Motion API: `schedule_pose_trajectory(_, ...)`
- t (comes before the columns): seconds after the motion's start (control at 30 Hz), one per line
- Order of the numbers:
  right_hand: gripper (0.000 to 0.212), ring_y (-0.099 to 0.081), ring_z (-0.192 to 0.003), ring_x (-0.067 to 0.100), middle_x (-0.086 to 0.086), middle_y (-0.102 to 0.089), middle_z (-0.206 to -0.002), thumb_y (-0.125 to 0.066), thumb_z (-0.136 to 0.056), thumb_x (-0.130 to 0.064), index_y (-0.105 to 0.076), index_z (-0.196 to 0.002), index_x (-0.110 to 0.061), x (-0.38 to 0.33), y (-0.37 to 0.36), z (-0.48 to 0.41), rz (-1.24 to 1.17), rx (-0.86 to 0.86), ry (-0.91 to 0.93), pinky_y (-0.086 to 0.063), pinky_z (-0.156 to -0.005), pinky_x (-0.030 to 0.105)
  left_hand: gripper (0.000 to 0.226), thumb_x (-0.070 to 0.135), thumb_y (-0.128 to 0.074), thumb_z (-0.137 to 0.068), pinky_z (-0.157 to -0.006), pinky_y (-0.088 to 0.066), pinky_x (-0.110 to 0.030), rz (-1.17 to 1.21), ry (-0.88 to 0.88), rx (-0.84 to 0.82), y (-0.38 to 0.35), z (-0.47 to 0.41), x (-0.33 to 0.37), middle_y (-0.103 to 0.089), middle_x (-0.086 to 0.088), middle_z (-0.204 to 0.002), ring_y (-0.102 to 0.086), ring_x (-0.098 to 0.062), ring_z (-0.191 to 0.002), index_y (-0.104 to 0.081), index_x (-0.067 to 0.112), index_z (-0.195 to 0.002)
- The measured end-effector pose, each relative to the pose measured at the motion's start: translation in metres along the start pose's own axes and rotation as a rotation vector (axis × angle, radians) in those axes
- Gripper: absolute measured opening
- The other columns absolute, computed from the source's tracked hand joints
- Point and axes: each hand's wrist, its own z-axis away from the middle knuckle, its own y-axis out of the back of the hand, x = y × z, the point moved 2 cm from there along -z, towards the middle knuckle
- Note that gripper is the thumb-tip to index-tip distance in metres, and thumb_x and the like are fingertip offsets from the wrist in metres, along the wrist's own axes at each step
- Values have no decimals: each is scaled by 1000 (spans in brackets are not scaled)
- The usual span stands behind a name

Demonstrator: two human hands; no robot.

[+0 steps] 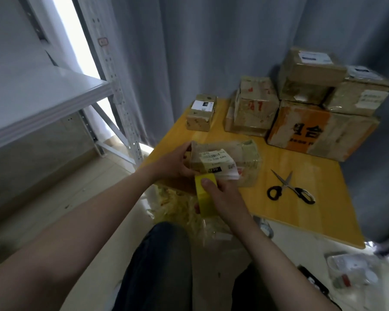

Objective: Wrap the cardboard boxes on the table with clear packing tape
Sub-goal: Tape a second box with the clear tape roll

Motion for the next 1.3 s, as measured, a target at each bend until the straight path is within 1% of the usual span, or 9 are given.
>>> schedule_pose_trajectory(0.13,43,-74,-88,36,10,-76,-89,-56,-85,-64,-74,-96,-26,4,-3,-4,-17,65,-19,-58,-87,62,92,29,-87,-81,-113,-41,-35,-35,81,-204,14,-7,13,-47,13,-147,-47,-12,-135,-32,30,-155)
schedule_pose_trajectory(0.23,46,-74,-85,39,15,-75,-92,-55,-94,-59,-72,-105,-17,3,-3,-3,-49,100,-51,-60,-82,62,96,45,-83,-76,-116,-36,-54,194,232,-363,27,-6,24,-40,15,-155,-39,-19,-142,-30,40,-156)
schedule_pose_trajectory(0.47,26,-74,-65,34,15,-75,-79,-51,-108,-32,-67,-108,-11,-4,-5,-4,-193,91,-108,-62,-64,42,66,39,-89,-78,-66,-45,-26,338,269,144,-7,-16,38,-59,5,-125,-59,-10,-102,-52,27,-131)
schedule_pose_trajectory(0.6,28,-75,-66,32,24,-75,-90,-52,-108,-34,-66,-110,-10,-4,-12,-2,-181,108,-103,-59,-58,34,35,36,-84,-85,-68,-49,-28,465,291,285,-6,-33,32,-66,4,-99,-64,-13,-88,-67,17,-109)
schedule_pose_trajectory(0.73,31,-76,-68,31,24,-75,-93,-52,-108,-35,-64,-113,-7,-4,-16,0,-173,136,-81,-59,-59,32,23,28,-77,-92,-61,-46,-25,559,314,338,-9,-48,27,-65,2,-85,-61,-13,-77,-58,18,-83)
schedule_pose_trajectory(0.87,34,-77,-70,30,19,-77,-80,-51,-108,-36,-64,-106,-4,0,-16,5,-98,137,-71,-63,-69,41,21,23,-74,-94,-63,-44,-28,530,335,360,-8,-58,26,-64,-1,-85,-59,-16,-77,-58,15,-83)
schedule_pose_trajectory(1.03,43,-59,-55,16,10,-59,-68,-54,-105,-45,-65,-87,-8,3,-5,5,-8,199,-56,-43,-51,23,18,24,-73,-95,-64,-44,-28,513,311,381,-9,-61,24,-65,-3,-88,-60,-14,-77,-62,12,-89)
schedule_pose_trajectory(1.2,71,-66,-71,30,23,-66,-80,-54,-98,-62,-68,-101,7,28,-5,10,-3,136,-204,-52,-69,35,18,28,-74,-95,-64,-45,-29,505,360,369,-10,-62,25,-66,0,-85,-60,-14,-78,-65,13,-88)
schedule_pose_trajectory(1.3,86,-70,-91,51,35,-67,-100,-62,-78,-80,-68,-104,1,28,-10,10,-67,135,-210,-57,-91,62,24,40,-73,-93,-76,-53,-35,396,332,442,-11,-60,22,-70,0,-89,-66,-20,-87,-68,17,-88)
